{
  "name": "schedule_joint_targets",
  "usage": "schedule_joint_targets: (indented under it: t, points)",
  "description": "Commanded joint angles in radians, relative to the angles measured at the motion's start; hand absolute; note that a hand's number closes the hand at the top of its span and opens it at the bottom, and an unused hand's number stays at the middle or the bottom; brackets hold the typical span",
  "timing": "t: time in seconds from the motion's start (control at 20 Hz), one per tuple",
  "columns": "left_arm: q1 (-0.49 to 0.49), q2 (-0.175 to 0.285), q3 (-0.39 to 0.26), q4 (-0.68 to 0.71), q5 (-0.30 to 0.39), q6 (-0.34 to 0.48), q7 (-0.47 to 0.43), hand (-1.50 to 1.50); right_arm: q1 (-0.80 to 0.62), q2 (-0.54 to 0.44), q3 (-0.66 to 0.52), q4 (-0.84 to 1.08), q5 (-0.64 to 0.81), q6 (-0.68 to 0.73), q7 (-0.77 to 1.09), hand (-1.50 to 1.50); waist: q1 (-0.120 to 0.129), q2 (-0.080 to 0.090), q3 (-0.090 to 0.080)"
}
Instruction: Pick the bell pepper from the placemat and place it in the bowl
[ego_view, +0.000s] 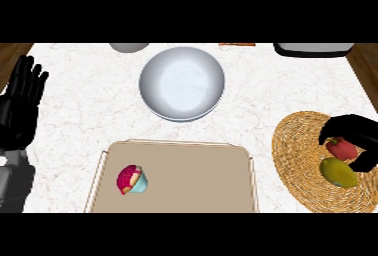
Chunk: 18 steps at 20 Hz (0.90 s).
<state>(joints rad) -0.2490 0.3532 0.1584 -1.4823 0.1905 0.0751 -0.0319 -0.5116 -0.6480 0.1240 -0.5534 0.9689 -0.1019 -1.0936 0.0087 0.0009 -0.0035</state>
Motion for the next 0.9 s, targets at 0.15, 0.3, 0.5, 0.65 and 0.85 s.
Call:
schedule_joint_targets:
  t: [0.15, 0.3, 0.5, 0.65, 0.85]
  points:
    - [0.055, -0.036, -0.008, -0.013, -0.012, -0.005, -0.040, 0.00, -0.019, 0.011, -0.030, 0.008, -0.024, -0.083, -0.149, 1.50, 0.003, 0.001, 0.004]
    - [-0.072, -0.021, -0.018, 0.044, 0.005, -0.036, -0.029, 0.00, -0.285, 0.022, 0.010, 0.153, 0.071, 0.037, 0.087, 1.50, 0.087, 0.038, 0.007]
    - [-0.120, -0.030, -0.067, 0.002, -0.004, -0.050, 0.000, 0.00, -0.428, -0.032, 0.007, 0.214, 0.092, 0.156, 0.209, 1.50, 0.181, 0.071, 0.008]
    - [-0.124, -0.051, -0.075, 0.006, -0.002, -0.041, 0.000, 0.00, -0.482, -0.059, 0.001, 0.258, 0.097, 0.165, 0.173, 1.50, 0.175, 0.072, 0.011]
    - [-0.114, -0.042, -0.072, -0.003, -0.001, -0.048, 0.002, 0.00, -0.539, -0.080, -0.023, 0.300, 0.088, 0.156, 0.175, 1.50, 0.181, 0.069, 0.012]
